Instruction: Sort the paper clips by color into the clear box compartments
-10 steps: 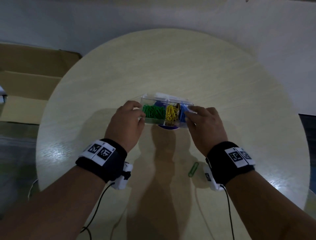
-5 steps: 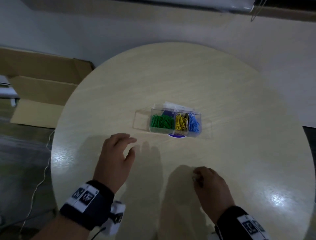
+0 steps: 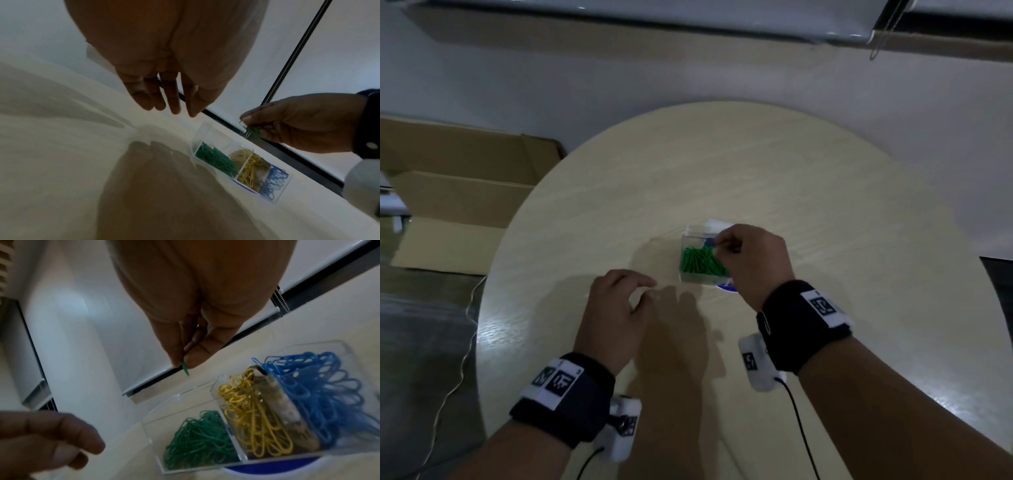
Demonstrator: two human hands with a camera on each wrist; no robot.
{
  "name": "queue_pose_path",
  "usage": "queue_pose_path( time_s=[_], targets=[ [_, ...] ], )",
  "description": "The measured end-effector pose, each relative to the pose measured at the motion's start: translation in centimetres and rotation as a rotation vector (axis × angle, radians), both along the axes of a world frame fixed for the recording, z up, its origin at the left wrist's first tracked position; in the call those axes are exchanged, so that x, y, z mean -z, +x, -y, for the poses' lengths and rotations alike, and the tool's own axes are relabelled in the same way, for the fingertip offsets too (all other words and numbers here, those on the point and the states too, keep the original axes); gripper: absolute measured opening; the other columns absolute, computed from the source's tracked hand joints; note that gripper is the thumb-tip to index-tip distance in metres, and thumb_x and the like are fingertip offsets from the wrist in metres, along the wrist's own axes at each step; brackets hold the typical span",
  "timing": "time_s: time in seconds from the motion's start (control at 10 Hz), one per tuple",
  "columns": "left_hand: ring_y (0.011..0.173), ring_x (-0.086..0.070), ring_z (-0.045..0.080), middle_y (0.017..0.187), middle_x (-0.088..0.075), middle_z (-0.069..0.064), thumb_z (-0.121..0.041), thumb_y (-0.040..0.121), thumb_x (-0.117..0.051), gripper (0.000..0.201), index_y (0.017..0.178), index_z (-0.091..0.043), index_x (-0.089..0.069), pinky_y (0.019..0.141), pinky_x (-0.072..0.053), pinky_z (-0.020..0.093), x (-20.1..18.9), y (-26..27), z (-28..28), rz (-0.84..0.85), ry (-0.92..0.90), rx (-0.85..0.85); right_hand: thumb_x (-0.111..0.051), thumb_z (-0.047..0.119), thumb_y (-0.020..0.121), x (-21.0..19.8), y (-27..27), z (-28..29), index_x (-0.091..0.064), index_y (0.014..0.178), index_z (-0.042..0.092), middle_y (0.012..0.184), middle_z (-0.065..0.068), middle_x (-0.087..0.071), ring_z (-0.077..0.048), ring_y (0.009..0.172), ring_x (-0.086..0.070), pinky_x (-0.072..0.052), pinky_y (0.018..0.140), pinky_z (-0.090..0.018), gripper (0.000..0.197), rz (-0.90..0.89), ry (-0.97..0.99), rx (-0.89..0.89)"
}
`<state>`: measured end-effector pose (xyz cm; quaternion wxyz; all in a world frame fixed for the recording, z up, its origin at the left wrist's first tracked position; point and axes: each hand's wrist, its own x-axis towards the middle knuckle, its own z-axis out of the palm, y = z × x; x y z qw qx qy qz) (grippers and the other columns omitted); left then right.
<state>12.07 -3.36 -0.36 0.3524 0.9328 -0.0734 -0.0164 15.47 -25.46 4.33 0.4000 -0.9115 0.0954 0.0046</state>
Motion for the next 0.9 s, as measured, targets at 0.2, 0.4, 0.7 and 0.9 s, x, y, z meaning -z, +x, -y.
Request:
queue_pose_path(
  time_s=[0.2, 0.4, 0.7, 0.9],
  targets=[
    [0.102, -0.053, 0.019, 0.105, -0.061, -0.003, -0.027, 0.100, -0.046, 0.023, 0.103, -0.022, -0.067, 0.088, -0.042, 0.032, -1.0, 4.7, 2.3, -0.050, 0.006, -0.017, -0.060, 0.031, 0.089, 1.0, 0.0, 6.4, -0.070, 0.092, 0.020, 0.091, -0.001, -0.072, -0.015, 0.081, -0.062, -0.045, 0.074, -0.023, 0.015, 0.034, -0.075, 0.254],
    [0.081, -0.054, 0.025, 0.088, -0.053, 0.005, -0.056, 0.099, -0.034, 0.044, 0.089, -0.018, -0.054, 0.078, -0.039, 0.039, -0.1, 9.1, 6.3, -0.503, -0.172, -0.105, -0.042, 0.054, 0.094, 4.4, 1.8, 9.0, -0.066, 0.085, 0.005, 0.094, -0.025, -0.067, -0.032, 0.079, -0.062, -0.051, 0.081, -0.042, 0.056, -0.426, 0.231, 0.326],
    [0.112, -0.060, 0.010, 0.121, -0.063, -0.008, -0.053, 0.100, -0.034, 0.042, 0.107, -0.031, -0.070, 0.095, -0.049, 0.038, -0.8, 8.1, 7.3, -0.503, -0.760, -0.230, -0.034, 0.060, 0.095, 2.8, 0.0, 7.3, -0.072, 0.085, 0.013, 0.103, -0.001, -0.068, -0.022, 0.093, -0.064, -0.053, 0.081, -0.042, 0.062, -0.193, 0.748, 0.435],
    [0.113, -0.058, 0.009, 0.122, -0.063, -0.009, -0.050, 0.099, -0.040, 0.034, 0.097, -0.035, -0.071, 0.094, -0.049, 0.038, -0.2, 5.6, 5.8, -0.376, -0.728, -0.324, -0.039, 0.056, 0.095, 3.6, -3.6, 7.4, -0.073, 0.089, 0.026, 0.121, 0.014, -0.061, -0.005, 0.109, -0.057, -0.046, 0.088, -0.030, 0.045, -0.086, 0.709, 0.451]
  ],
)
